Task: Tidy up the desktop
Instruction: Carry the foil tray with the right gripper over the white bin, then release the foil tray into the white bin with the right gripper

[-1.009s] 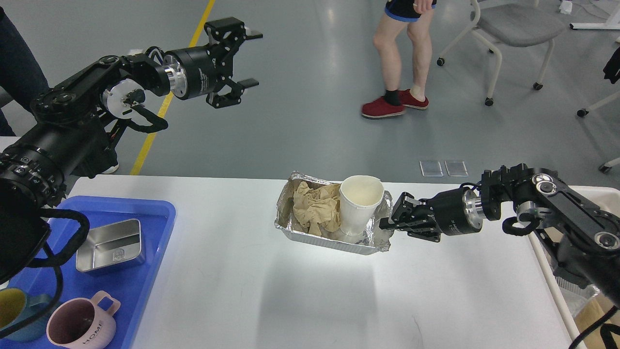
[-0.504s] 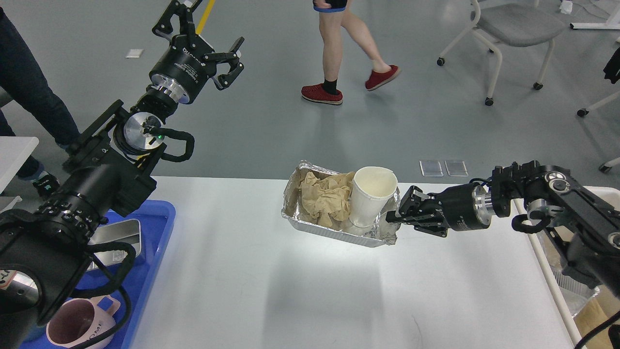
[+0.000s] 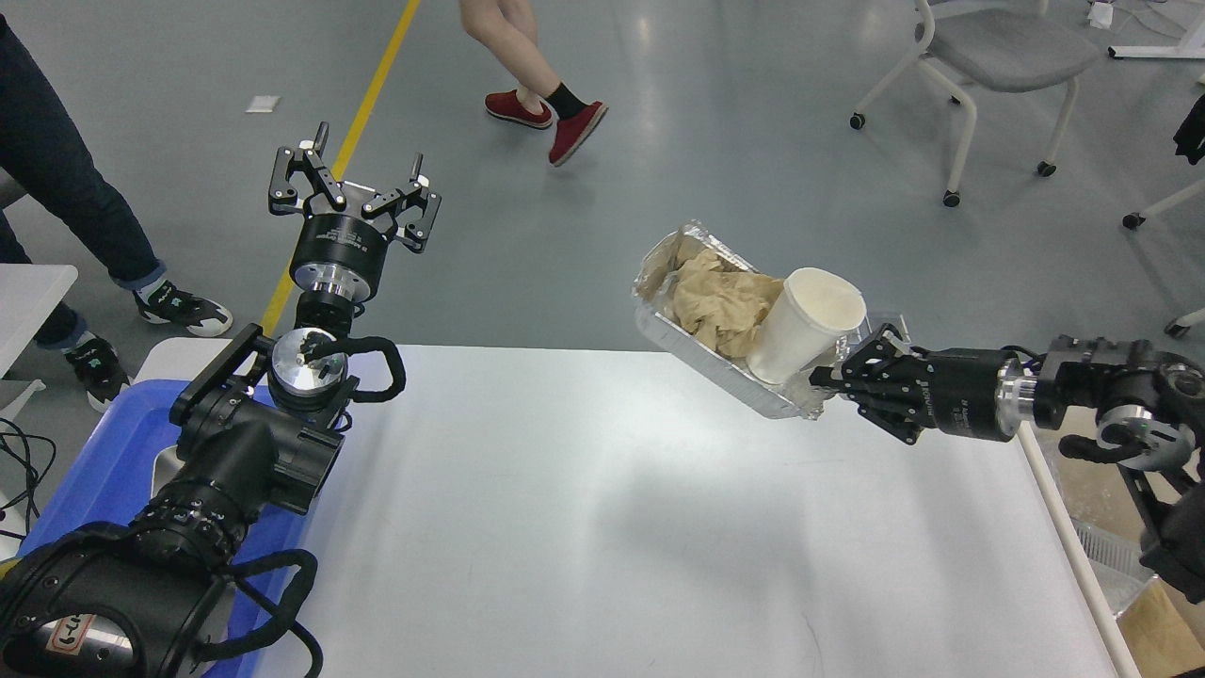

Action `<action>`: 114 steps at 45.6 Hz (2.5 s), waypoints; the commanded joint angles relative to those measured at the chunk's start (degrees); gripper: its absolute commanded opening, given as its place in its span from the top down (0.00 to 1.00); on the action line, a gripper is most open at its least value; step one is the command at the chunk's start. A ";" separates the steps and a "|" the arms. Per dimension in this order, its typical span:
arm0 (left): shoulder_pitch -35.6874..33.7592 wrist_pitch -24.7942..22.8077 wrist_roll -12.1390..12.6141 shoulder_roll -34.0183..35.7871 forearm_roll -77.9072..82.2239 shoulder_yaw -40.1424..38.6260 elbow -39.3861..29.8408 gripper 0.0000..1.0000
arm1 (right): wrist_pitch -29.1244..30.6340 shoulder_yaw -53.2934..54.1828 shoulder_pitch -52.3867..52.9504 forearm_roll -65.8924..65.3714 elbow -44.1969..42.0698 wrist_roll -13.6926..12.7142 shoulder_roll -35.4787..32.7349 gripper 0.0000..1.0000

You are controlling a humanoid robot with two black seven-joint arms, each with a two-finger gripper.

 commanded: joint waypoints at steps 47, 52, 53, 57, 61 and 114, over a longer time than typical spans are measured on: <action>4.61 0.49 -4.32 0.41 0.63 4.10 -0.70 0.03 | -14.45 35.31 -23.99 1.87 -7.62 0.20 -1.26 1.00; 4.78 0.57 -4.32 0.50 1.16 4.10 -0.70 0.03 | -16.64 35.31 -23.99 1.78 -8.51 0.20 -1.43 1.00; 4.87 0.57 -4.32 0.58 1.42 4.10 -0.70 0.03 | -17.43 35.31 -24.08 1.78 -8.68 0.29 -1.43 1.00; 4.87 0.49 -4.49 0.85 2.30 4.10 -0.70 0.03 | -21.39 35.22 -24.08 1.78 -10.08 0.29 -1.52 1.00; 4.96 0.49 -4.49 1.37 2.30 4.10 -0.70 0.03 | -24.38 35.22 -23.99 1.78 -11.49 0.38 -1.69 1.00; 4.70 0.57 -4.32 1.99 2.39 8.84 -0.61 0.03 | -42.84 33.02 -23.38 1.95 -15.36 0.47 -3.10 0.00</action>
